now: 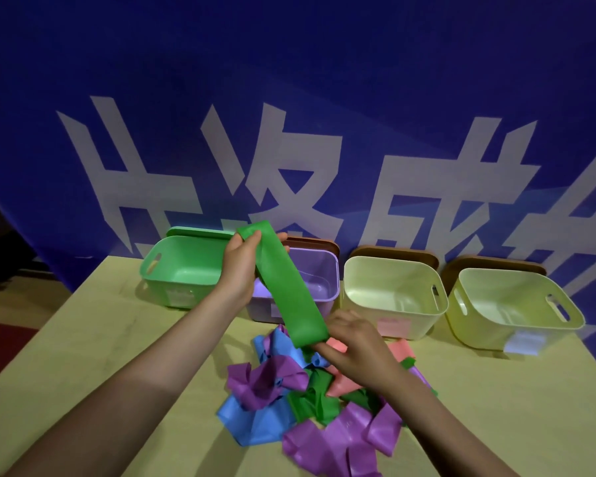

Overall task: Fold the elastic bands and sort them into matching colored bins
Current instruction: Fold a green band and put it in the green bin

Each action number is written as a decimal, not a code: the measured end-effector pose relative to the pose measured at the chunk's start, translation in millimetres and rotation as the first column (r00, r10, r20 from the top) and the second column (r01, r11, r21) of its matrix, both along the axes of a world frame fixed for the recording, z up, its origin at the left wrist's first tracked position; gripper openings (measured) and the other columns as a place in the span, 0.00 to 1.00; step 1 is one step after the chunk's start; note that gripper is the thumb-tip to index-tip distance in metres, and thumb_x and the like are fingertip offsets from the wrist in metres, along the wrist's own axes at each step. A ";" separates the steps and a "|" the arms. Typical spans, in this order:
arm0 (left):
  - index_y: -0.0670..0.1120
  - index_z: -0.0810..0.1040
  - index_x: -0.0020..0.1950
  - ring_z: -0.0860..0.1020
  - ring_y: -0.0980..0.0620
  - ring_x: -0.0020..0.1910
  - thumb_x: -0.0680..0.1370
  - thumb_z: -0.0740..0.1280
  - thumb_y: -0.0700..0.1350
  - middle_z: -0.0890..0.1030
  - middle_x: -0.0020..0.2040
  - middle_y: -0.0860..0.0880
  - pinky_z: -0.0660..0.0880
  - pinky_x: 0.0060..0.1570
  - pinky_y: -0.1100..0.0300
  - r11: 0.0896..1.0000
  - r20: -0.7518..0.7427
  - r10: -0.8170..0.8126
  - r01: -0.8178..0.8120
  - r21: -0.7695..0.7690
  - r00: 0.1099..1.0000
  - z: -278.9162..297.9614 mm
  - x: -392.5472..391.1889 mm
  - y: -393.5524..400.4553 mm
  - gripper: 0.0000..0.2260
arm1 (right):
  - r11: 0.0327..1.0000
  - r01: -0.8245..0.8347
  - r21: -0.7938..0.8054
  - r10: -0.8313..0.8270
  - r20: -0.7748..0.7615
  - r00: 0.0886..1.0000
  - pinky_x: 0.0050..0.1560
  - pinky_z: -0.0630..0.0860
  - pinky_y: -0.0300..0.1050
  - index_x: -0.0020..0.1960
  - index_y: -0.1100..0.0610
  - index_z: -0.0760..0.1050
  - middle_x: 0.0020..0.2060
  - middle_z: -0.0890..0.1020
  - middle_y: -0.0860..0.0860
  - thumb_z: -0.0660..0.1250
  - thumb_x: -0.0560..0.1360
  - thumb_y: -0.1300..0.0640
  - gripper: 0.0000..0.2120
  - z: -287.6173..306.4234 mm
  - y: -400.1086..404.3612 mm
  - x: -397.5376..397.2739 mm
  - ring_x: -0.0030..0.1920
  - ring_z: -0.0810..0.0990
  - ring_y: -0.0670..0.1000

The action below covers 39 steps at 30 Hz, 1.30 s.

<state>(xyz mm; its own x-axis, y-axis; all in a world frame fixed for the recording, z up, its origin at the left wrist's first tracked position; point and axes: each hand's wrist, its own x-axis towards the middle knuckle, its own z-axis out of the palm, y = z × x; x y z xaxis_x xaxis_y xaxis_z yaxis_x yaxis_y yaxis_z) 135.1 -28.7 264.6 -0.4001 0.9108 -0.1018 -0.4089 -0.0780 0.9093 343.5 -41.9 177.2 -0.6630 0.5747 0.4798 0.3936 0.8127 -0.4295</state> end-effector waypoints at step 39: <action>0.41 0.80 0.53 0.82 0.49 0.48 0.84 0.51 0.44 0.85 0.43 0.45 0.79 0.48 0.56 0.915 0.319 -0.098 -0.040 0.401 0.943 -227.7 -72.5 -18.7 0.18 | 0.931 -0.157 -0.328 -0.122 -0.687 0.716 0.30 0.65 0.36 0.31 0.48 0.77 0.27 0.72 0.45 0.69 0.68 0.47 0.09 -174.4 -20.7 -31.7 0.30 0.68 0.44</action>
